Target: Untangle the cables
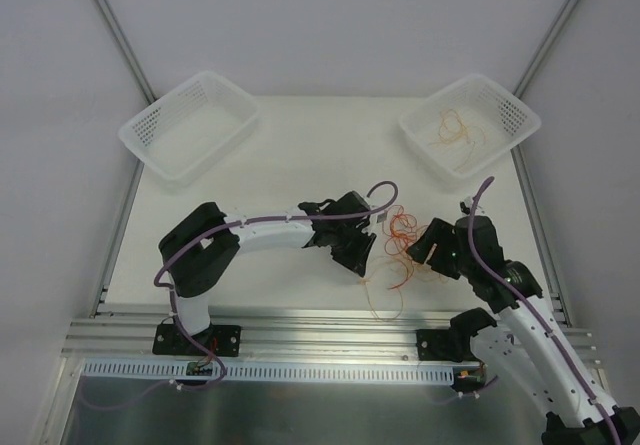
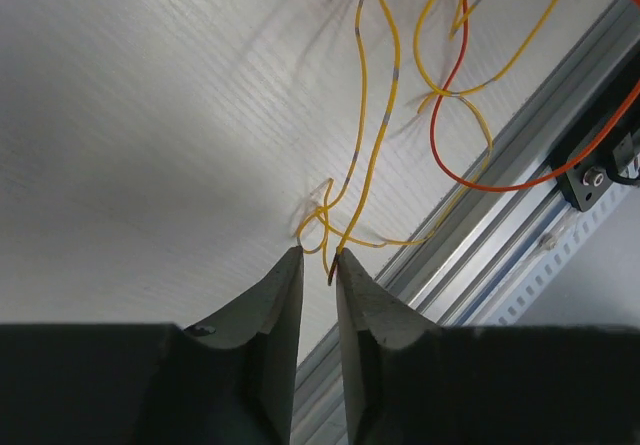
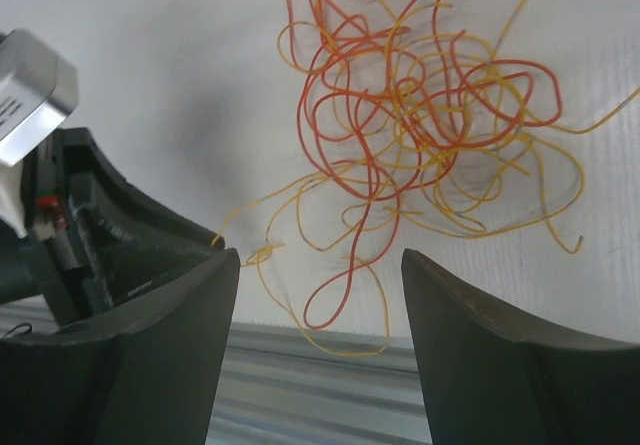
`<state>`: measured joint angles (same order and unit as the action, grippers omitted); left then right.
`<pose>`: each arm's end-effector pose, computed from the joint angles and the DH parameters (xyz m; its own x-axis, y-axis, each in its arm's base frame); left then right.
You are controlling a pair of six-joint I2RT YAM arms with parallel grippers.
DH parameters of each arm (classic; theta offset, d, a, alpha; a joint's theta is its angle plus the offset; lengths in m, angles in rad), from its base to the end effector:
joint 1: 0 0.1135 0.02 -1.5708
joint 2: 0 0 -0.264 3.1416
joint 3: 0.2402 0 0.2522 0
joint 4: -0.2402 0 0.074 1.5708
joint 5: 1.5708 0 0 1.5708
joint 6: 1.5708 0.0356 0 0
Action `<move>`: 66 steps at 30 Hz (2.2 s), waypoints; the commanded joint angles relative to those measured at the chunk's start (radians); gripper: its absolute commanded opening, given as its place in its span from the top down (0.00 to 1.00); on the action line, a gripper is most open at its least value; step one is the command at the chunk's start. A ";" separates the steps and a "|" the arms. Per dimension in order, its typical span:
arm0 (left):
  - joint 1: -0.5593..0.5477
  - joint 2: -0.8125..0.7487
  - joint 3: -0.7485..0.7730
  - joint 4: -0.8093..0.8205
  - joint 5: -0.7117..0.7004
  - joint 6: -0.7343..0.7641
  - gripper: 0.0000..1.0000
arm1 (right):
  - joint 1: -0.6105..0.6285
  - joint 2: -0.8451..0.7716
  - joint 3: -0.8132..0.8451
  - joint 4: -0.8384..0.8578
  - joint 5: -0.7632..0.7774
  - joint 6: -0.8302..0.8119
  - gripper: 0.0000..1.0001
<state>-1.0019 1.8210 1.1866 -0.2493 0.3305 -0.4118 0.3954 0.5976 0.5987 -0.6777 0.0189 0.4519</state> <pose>0.1985 -0.3319 0.1892 -0.7450 0.4623 -0.4809 0.6652 0.5687 -0.4838 0.1222 0.0503 0.2537 -0.6821 0.1884 -0.7066 -0.0819 0.9405 0.3298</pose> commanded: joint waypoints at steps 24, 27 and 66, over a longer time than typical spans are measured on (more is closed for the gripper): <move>0.074 -0.227 -0.053 0.008 0.035 -0.157 1.00 | 0.431 0.294 -0.141 0.590 -0.066 -0.056 0.53; 0.077 -0.247 -0.064 0.008 0.039 -0.174 1.00 | 0.448 0.321 -0.163 0.667 -0.063 -0.045 0.53; 0.436 -0.609 -0.363 -0.133 -0.067 -0.044 1.00 | 0.428 0.025 0.139 0.201 0.086 -0.234 0.94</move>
<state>-0.5701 1.2854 0.8009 -0.3183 0.3061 -0.5266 0.8249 0.6022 0.6598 -0.4286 0.1570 0.2783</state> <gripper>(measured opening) 0.007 0.043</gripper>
